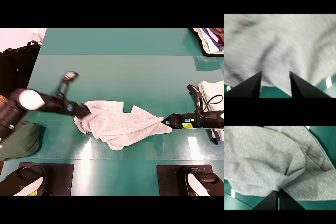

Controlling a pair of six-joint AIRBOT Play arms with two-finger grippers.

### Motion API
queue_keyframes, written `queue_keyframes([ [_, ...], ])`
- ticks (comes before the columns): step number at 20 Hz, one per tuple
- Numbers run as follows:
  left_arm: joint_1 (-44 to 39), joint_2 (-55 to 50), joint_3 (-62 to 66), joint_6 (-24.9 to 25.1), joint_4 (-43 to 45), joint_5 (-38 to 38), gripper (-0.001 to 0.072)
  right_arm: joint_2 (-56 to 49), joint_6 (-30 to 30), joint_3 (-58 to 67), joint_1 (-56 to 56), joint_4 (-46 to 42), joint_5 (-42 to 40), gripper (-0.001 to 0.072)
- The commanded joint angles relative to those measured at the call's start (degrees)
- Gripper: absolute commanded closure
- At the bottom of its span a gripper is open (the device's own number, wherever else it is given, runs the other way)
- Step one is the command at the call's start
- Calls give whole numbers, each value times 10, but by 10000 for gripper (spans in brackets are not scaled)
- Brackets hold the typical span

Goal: Fold the shirts.

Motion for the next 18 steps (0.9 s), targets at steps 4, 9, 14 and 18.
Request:
queue_keyframes([
  [4, 151, -114, 36, 50, 16, -28, 278, 1, 1, -1, 0, 1, -7, 702],
  [9, 151, -242, 36, 113, -71, -16, 278, 1, 20, -1, 0, 1, -14, 702],
  [14, 151, -276, 36, 135, -119, -13, 278, 1, 27, -1, 0, 1, -17, 702],
  [18, 121, -278, 36, 135, -100, -5, 279, 1, 31, -1, 0, 1, -21, 702],
])
